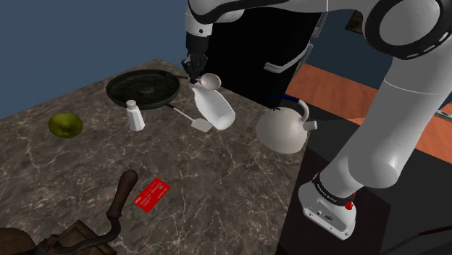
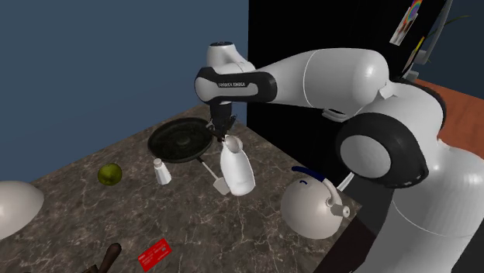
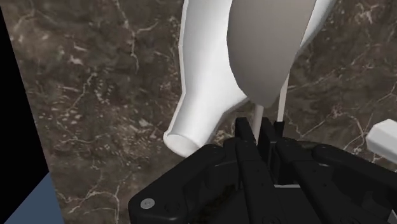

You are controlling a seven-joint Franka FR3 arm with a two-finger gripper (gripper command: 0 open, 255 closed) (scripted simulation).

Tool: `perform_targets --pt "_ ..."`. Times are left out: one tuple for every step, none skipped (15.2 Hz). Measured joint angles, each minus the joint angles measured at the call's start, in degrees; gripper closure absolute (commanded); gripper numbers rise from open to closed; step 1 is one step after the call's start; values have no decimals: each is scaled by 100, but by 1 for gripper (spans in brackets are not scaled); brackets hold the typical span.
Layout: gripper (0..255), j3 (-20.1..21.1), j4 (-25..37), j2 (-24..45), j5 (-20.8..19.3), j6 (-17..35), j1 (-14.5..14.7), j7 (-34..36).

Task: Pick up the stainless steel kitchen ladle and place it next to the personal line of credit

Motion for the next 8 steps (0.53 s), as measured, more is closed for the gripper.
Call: perform_targets --pt "255 35 -259 -186 22 82 41 67" --pt "255 63 -449 -346 44 110 71 115" --pt "255 116 -629 -477 60 169 141 227" --pt "255 167 -862 -643 85 243 200 324" --pt "255 202 -1055 -796 111 290 236 384" --pt "255 243 -1239 -922 135 358 283 459" --pt "255 290 -1388 -1035 158 403 333 544" --pt "255 346 -1583 -1176 188 472 392 643"
